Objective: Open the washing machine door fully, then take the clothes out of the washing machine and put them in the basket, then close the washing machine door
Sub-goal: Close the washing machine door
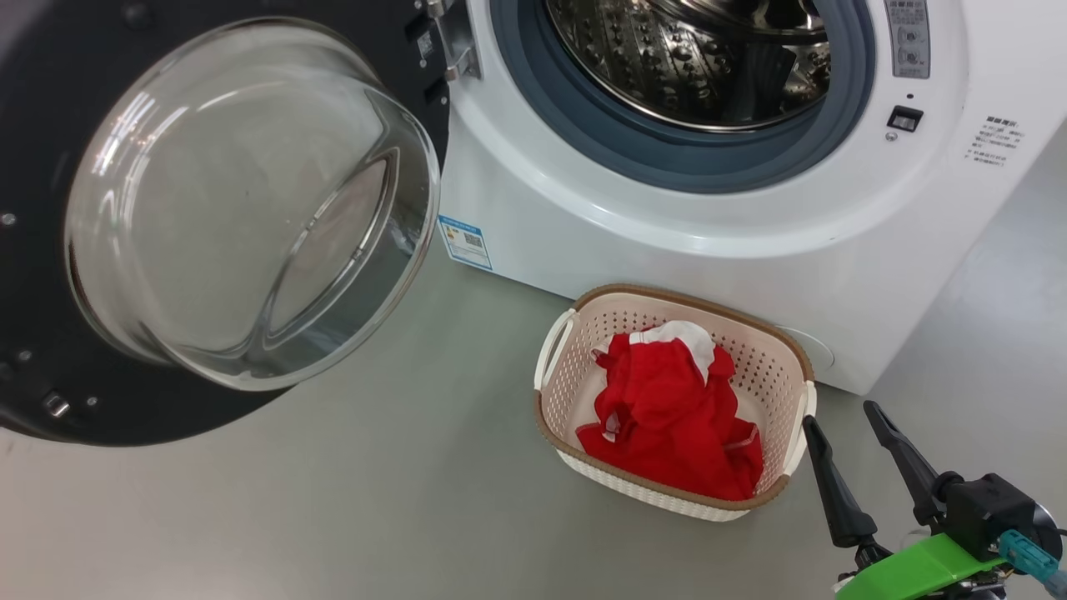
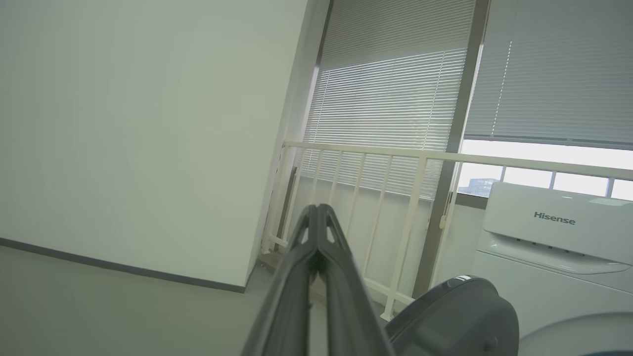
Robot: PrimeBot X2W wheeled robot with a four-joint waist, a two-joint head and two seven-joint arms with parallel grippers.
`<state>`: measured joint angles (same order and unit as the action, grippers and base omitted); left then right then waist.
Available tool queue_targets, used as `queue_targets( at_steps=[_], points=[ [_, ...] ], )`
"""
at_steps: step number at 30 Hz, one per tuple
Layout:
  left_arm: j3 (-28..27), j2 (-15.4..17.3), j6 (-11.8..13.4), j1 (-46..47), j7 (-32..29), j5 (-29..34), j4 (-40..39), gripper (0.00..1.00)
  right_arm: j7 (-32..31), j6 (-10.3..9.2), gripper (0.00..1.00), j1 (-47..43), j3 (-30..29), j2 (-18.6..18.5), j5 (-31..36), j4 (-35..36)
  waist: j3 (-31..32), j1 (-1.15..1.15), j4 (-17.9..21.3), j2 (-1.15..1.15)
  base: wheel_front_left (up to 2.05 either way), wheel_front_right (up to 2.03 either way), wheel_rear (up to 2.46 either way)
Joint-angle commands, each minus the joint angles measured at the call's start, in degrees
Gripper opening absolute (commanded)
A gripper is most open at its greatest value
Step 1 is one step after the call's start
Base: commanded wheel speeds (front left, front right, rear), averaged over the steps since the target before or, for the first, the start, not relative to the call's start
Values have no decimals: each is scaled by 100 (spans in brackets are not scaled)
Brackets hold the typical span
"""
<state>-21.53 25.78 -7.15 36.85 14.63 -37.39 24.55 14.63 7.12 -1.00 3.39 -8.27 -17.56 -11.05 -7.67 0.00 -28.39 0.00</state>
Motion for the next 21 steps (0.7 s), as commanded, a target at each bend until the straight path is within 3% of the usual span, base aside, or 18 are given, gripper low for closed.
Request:
queue_targets(
  at_steps=[1, 6, 11, 21],
  points=[
    [-70, 527, -33, 358, -155, -295, 371, 0, 37, 36, 100, 137, 147, -77, 49, 149, -104, 0, 62, 0, 0, 0, 0],
    [-203, 889, -33, 964, -1125, -1412, 1816, 0, 37, 36, 100, 229, 205, -109, 57, 142, -229, 0, 144, 0, 0, 0, 0],
    [-233, 1124, -33, 1236, -1801, -1913, 2513, 0, 37, 36, 100, 271, 212, -120, 58, 142, -322, 0, 185, 0, 0, 0, 0],
    [214, 1043, -34, 1171, -3400, -2767, 2765, 0, 37, 36, 100, 352, 228, -169, 86, 147, -499, 0, 161, 0, 0, 0, 0]
  ],
)
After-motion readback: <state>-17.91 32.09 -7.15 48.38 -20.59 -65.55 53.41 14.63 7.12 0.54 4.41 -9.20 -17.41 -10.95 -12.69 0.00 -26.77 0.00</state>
